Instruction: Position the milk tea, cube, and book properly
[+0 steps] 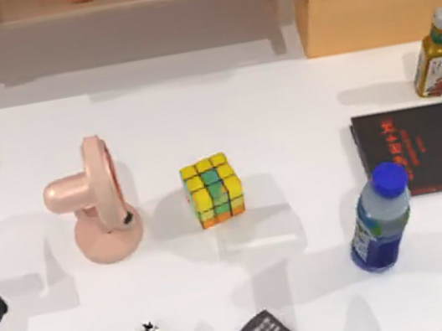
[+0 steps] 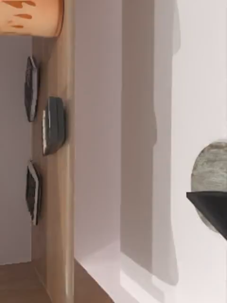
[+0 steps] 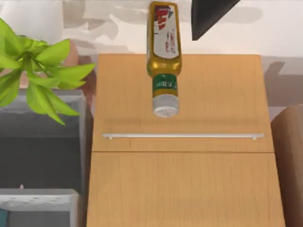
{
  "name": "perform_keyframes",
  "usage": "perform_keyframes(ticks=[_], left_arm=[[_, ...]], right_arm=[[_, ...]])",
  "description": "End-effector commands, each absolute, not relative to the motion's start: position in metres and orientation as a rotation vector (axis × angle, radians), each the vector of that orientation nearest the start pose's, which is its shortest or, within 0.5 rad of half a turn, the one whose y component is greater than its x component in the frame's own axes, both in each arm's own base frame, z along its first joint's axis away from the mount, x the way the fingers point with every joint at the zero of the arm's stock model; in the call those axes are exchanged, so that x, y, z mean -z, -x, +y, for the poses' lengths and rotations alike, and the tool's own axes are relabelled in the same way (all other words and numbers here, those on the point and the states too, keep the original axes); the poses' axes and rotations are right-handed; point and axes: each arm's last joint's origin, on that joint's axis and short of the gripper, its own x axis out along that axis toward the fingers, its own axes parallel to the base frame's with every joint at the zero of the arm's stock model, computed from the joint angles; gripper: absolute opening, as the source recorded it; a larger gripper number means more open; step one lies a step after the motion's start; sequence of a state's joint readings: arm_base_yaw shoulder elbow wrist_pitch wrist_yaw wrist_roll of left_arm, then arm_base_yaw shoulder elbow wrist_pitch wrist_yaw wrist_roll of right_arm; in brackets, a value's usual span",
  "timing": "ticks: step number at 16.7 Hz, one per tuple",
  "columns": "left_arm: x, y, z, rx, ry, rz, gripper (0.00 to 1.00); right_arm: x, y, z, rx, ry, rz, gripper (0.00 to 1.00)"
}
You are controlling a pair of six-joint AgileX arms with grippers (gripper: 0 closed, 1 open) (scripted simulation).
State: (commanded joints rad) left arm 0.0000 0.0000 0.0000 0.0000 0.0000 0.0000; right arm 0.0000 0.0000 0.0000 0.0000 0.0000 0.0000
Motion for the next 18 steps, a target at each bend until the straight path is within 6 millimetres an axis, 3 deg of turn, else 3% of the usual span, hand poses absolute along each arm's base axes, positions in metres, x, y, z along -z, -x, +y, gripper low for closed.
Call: perform_keyframes(ticks=[4,7,10,14,18], left_arm=[[-0.169,-0.106,-0.002,0.004,0.001,-0.017,1.0],[-0.199,-0.111,-0.005,0.011,0.006,-0.065,1.0],[-0.238,-0.129,-0.011,0.017,0.016,-0.094,1.0],[-0.272,-0.192,-0.029,0.022,0.02,-0.045,1.0],[-0.261,-0.277,-0.064,0.025,0.005,0.045,1.0]], right_arm=[[-0.16,-0.106,-0.001,0.0,0.0,0.0,1.0],[-0.16,-0.106,-0.001,0.0,0.0,0.0,1.0],[-0.16,-0.106,-0.001,0.0,0.0,0.0,1.0],[-0.16,-0.106,-0.001,0.0,0.0,0.0,1.0],[-0.16,-0.106,-0.001,0.0,0.0,0.0,1.0]])
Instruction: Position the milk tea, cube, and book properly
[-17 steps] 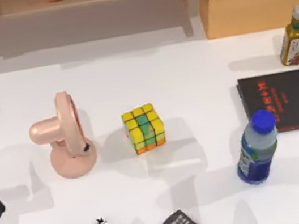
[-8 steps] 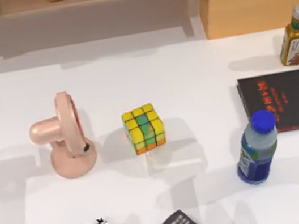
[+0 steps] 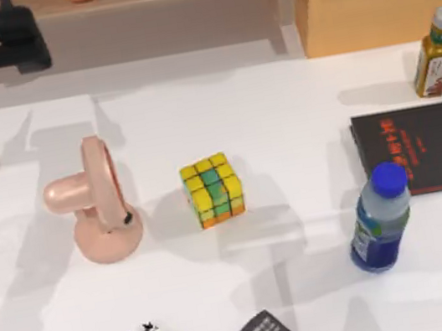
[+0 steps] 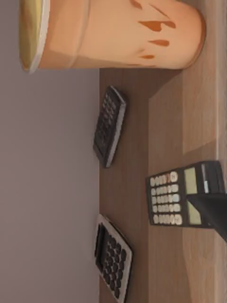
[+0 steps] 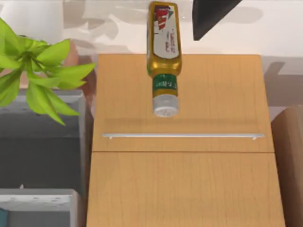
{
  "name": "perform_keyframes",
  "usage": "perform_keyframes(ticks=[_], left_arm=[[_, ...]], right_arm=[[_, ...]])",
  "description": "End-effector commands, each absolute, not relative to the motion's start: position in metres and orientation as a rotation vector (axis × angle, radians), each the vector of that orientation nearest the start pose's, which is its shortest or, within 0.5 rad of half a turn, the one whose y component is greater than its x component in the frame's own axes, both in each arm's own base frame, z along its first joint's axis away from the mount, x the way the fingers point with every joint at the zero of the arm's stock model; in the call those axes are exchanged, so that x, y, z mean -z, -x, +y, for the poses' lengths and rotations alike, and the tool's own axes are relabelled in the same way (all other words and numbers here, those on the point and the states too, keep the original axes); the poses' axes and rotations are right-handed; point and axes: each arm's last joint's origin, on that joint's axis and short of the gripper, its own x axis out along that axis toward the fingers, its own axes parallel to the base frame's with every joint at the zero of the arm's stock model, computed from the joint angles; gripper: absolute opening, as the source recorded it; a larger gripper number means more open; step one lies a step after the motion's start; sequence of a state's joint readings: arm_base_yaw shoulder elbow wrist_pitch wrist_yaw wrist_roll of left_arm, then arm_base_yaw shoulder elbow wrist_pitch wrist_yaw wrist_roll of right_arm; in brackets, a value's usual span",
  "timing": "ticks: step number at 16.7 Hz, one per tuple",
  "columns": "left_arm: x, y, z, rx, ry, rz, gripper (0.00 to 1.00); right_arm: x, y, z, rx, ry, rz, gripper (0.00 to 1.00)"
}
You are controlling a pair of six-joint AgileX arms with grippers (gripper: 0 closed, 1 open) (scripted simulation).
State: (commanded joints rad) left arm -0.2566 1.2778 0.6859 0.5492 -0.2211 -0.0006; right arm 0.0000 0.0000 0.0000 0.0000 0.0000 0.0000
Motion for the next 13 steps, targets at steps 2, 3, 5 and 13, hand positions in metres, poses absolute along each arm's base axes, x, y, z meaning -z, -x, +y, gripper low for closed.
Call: perform_keyframes(ticks=[2,3,5,13], left_arm=[[-0.246,-0.314,-0.084,0.025,-0.003,0.066,1.0],[-0.238,-0.329,-0.094,0.025,-0.004,0.067,1.0],[-0.227,-0.354,-0.112,0.026,-0.003,0.052,1.0],[-0.211,-0.387,-0.14,0.026,0.011,-0.001,1.0]], right_arm=[[-0.16,-0.106,-0.001,0.0,0.0,0.0,1.0],[-0.16,-0.106,-0.001,0.0,0.0,0.0,1.0],[-0.16,-0.106,-0.001,0.0,0.0,0.0,1.0],[-0.16,-0.106,-0.001,0.0,0.0,0.0,1.0]])
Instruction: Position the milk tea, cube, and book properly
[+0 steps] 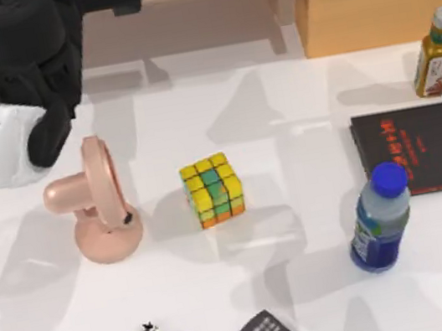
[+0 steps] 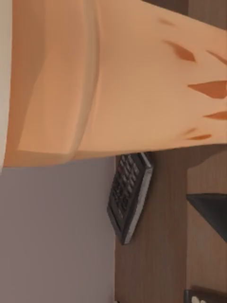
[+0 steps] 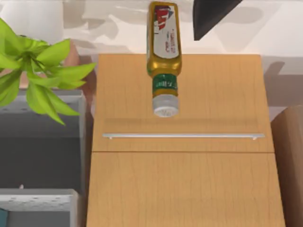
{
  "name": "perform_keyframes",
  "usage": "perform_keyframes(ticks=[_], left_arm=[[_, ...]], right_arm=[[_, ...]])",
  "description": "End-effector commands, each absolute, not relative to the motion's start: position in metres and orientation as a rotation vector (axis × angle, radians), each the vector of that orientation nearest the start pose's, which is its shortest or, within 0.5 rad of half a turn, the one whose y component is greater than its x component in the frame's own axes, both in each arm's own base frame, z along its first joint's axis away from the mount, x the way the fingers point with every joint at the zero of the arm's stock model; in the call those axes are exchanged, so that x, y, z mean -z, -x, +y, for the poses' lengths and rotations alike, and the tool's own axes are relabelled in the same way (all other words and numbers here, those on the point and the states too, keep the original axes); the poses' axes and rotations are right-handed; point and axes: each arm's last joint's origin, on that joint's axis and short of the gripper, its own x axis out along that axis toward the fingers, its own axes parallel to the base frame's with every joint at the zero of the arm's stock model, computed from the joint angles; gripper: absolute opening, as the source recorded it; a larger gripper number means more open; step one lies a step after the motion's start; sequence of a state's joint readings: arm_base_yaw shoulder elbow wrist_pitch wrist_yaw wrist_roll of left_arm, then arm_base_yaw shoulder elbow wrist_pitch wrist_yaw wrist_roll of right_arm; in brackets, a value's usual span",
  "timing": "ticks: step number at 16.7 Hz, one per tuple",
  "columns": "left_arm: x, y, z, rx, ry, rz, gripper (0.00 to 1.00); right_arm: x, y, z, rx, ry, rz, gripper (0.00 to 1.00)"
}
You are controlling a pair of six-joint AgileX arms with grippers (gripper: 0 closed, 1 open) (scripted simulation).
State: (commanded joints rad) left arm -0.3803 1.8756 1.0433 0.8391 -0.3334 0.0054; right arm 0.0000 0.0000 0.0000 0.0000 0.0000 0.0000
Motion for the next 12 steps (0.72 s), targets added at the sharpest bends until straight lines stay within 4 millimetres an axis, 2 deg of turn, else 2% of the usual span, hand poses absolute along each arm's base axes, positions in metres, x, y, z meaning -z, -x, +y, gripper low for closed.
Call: perform_keyframes(ticks=[3,5,12], left_arm=[[-0.21,-0.387,-0.138,0.023,0.01,0.002,1.0],[-0.21,-0.395,-0.139,0.025,0.011,0.002,1.0],[-0.212,-0.455,-0.143,0.026,0.012,-0.003,1.0]], right_arm=[[-0.16,-0.106,-0.001,0.0,0.0,0.0,1.0],[-0.16,-0.106,-0.001,0.0,0.0,0.0,1.0],[-0.16,-0.106,-0.001,0.0,0.0,0.0,1.0]])
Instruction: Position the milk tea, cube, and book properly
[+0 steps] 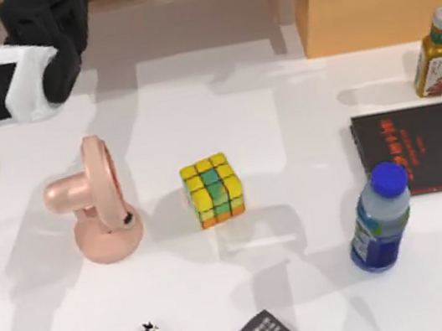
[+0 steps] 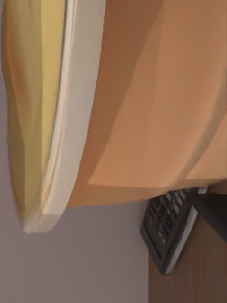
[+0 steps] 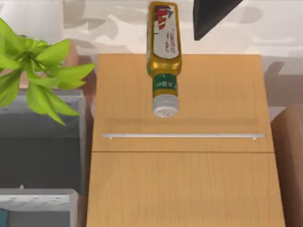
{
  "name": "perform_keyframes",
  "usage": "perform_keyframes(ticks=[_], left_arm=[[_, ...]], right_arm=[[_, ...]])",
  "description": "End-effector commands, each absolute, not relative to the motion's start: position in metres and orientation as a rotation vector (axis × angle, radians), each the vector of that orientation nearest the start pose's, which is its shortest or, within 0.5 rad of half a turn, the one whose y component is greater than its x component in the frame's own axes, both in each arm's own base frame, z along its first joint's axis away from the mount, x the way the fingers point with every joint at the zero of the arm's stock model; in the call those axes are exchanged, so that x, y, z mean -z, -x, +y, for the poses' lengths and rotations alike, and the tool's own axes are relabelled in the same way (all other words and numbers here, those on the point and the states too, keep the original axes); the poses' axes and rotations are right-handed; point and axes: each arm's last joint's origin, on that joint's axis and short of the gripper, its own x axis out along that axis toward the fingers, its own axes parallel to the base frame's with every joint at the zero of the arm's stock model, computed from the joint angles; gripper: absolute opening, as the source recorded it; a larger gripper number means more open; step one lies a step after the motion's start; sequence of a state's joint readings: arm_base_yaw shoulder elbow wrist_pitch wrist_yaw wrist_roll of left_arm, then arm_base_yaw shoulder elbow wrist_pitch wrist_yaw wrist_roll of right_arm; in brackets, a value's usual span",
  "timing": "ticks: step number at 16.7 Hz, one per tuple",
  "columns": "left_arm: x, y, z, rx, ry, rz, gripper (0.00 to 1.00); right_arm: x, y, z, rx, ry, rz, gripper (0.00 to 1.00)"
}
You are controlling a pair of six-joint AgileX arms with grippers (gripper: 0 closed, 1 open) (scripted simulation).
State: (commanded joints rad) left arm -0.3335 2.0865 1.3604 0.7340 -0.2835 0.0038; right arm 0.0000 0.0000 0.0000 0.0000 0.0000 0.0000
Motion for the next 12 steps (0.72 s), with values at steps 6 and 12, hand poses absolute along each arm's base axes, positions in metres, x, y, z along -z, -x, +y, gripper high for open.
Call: perform_keyframes(ticks=[6,12], left_arm=[[-0.2109,-0.4667,-0.1419,0.026,0.011,-0.001,1.0],[-0.2109,-0.4667,-0.1419,0.026,0.011,-0.001,0.62]], right_arm=[[-0.16,-0.1057,-0.0012,0.0,0.0,0.0,1.0],[-0.16,-0.1057,-0.0012,0.0,0.0,0.0,1.0]])
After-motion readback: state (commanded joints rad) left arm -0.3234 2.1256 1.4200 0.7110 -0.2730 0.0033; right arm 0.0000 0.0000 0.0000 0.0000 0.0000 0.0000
